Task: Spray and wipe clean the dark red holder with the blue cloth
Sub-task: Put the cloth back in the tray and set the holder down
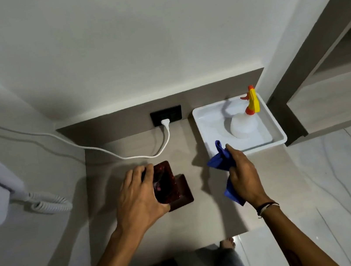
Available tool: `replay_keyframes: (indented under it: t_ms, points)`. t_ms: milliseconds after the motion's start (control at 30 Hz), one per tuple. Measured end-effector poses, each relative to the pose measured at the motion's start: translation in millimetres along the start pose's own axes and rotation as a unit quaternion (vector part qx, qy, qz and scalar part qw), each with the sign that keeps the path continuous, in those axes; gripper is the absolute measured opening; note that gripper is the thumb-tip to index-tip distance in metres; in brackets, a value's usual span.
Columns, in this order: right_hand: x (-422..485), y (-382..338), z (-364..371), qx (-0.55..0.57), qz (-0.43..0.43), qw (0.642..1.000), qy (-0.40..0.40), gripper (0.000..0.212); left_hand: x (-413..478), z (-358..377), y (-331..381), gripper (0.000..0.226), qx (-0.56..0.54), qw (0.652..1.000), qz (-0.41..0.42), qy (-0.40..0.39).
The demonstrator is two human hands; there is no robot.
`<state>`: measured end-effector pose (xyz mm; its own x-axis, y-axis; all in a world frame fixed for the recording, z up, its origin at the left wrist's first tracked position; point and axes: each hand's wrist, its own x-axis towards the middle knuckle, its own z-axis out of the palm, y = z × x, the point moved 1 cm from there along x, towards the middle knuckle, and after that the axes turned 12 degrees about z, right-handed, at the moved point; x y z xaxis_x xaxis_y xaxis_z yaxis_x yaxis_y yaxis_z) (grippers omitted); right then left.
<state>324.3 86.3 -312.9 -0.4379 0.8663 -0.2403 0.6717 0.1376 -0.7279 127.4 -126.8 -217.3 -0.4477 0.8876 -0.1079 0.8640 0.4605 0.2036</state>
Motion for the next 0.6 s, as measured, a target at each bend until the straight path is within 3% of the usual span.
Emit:
replay_keyframes:
  t_ms: [133, 300, 400, 500, 567, 600]
  points:
    - [40.5, -11.1, -26.1, 0.008, -0.016, 1.000, -0.003, 0.059, 12.2, 9.6, 15.6, 0.119, 0.013, 1.000, -0.015, -0.010]
    - [99.8, -37.0, -36.5, 0.001, -0.117, 0.993, 0.014, 0.063, 23.9, 20.6, 34.9, 0.117, -0.040, 0.997, -0.066, 0.001]
    - [131.5, -38.0, -13.9, -0.124, -0.152, 0.980, -0.038, 0.077, 23.3, 29.5, 41.8, 0.116, -0.073, 0.994, -0.077, 0.021]
    - [145.7, -19.7, 21.5, -0.314, -0.165, 0.927, -0.120, 0.096, 19.2, 39.0, 40.2, 0.116, -0.086, 0.993, -0.070, 0.038]
    - [147.9, -3.5, 40.0, -0.402, -0.141, 0.891, -0.156, 0.090, 17.5, 43.6, 38.4, 0.116, -0.076, 0.994, -0.049, 0.056]
    - [149.0, 0.7, 47.3, -0.408, -0.123, 0.891, -0.160, 0.086, 16.7, 45.8, 36.7, 0.115, -0.073, 0.994, -0.040, 0.068]
